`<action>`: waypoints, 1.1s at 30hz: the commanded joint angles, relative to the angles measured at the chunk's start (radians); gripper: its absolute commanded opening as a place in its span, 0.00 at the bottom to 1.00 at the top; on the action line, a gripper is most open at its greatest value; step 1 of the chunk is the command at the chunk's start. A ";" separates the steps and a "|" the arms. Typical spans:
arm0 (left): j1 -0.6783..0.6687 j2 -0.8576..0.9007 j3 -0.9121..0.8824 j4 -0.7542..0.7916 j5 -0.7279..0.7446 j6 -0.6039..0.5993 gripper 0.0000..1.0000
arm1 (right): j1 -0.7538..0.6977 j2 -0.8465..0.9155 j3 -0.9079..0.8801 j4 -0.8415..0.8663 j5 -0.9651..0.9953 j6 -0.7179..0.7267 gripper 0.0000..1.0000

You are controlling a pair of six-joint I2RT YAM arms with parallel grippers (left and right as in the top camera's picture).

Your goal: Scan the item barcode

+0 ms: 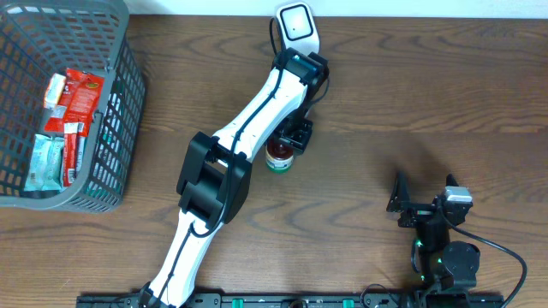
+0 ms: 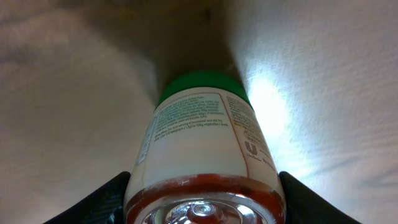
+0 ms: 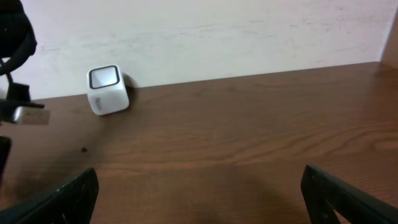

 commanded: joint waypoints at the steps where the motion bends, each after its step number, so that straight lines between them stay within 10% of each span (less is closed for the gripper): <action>1: 0.002 -0.051 0.018 0.063 -0.009 -0.073 0.53 | 0.004 -0.003 -0.001 -0.004 -0.001 -0.004 0.99; 23: 0.081 -0.243 -0.028 0.164 0.264 -0.060 0.53 | 0.003 -0.003 -0.001 0.029 -0.006 0.003 0.99; 33: 0.163 -0.251 -0.029 0.173 0.647 0.082 0.53 | 0.003 0.049 0.021 0.101 -0.460 0.305 0.99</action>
